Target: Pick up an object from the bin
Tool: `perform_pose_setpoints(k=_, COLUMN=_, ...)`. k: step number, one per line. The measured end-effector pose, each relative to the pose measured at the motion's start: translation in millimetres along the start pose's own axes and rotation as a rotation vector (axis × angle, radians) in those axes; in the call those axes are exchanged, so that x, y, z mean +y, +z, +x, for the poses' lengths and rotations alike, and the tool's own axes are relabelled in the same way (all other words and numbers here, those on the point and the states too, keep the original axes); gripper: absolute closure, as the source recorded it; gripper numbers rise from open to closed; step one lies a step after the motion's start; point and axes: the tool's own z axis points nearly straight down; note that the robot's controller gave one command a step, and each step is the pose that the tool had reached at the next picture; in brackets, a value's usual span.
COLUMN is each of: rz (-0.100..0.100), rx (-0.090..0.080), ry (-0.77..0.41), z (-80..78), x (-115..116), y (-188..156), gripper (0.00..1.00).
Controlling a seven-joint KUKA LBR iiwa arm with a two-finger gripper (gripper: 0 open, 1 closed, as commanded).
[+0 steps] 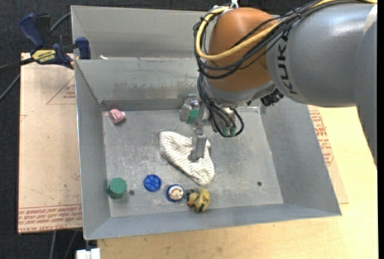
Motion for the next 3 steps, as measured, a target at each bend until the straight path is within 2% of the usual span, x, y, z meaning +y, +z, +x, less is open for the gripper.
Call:
perform_pose_setpoints(k=1, rz=-0.001, rx=-0.008, ry=0.003, z=-1.5, x=-0.7, y=-5.0, gripper=0.00)
perform_pose_setpoints(k=2, rz=-0.001, rx=-0.006, ry=-0.052, z=31.4, x=-46.4, y=77.9, gripper=0.00)
perform_pose_setpoints(k=3, rz=-0.002, rx=-0.010, ry=-0.014, z=6.8, x=-35.3, y=89.0, gripper=1.00)
